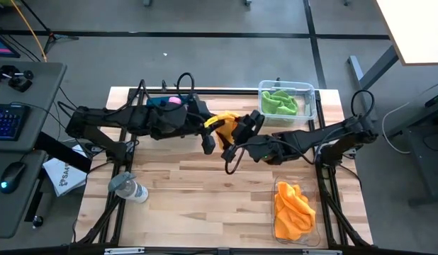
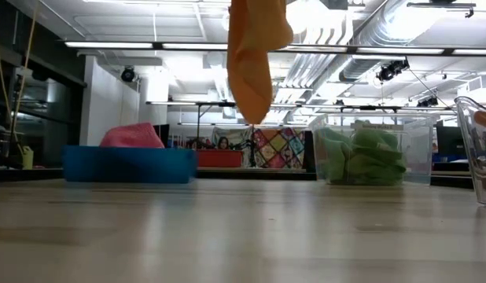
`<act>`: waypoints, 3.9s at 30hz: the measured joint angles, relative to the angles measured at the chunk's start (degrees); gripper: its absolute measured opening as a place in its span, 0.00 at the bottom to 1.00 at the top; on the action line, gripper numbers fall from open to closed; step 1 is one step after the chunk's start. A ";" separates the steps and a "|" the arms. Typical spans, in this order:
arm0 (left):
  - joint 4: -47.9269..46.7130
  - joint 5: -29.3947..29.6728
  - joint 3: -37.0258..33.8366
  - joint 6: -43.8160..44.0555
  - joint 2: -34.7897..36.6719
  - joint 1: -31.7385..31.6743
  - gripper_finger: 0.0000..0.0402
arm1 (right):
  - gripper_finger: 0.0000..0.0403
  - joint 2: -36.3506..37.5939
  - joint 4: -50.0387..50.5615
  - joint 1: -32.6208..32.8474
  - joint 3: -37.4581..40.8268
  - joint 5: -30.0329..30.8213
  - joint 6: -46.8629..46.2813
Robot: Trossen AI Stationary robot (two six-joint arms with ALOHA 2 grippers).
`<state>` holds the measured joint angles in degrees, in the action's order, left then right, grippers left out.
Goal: Sort microfiber towel by color & place in baskets
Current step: Put the orange towel into the bottom transparent bin
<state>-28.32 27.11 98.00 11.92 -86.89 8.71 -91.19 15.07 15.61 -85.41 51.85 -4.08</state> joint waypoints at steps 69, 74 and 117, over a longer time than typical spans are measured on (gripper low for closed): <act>30.43 3.25 -34.18 8.87 22.10 7.84 0.54 | 0.00 3.91 68.33 55.44 0.03 -22.22 -109.11; 34.66 1.45 -34.16 6.55 22.67 7.82 0.54 | 0.00 4.80 68.03 52.24 0.03 -20.96 -105.48; 35.87 5.74 -34.16 5.42 23.10 7.82 0.54 | 0.00 20.53 23.52 30.59 41.04 -58.00 -43.87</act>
<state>7.55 32.85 63.83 17.34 -63.79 16.53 -70.65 38.59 46.19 -44.37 -6.16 -47.95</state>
